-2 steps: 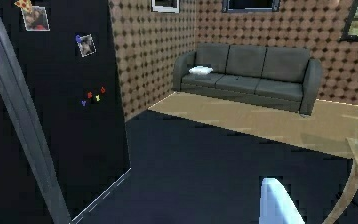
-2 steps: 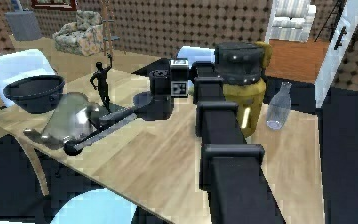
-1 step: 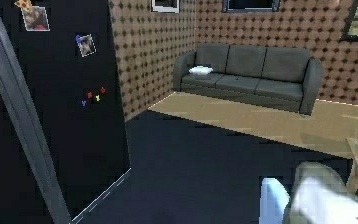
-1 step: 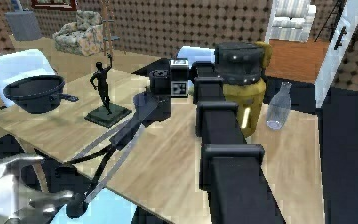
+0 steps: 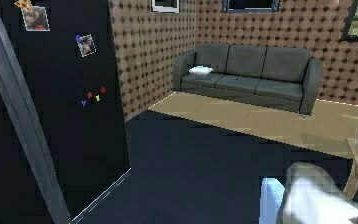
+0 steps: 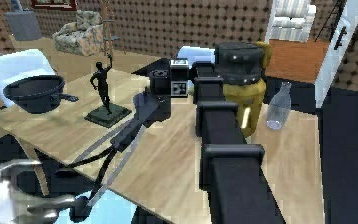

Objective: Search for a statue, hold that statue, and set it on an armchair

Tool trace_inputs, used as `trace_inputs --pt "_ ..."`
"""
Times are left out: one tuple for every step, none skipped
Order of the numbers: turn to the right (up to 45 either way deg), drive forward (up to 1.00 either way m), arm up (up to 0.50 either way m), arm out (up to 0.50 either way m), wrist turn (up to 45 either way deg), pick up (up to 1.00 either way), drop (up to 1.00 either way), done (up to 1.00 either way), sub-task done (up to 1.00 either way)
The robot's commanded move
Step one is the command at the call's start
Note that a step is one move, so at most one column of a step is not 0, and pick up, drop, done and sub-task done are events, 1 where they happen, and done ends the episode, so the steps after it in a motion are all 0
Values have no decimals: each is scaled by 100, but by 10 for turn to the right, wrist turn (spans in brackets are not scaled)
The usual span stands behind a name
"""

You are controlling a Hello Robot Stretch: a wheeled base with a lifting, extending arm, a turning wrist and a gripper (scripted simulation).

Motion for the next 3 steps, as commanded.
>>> trace_inputs --pt "0 0 0 -26 0 0 0 0 0" --pt "-450 0 0 0 0 0 0 0 0" --pt "-450 0 0 0 0 0 0 0 0"
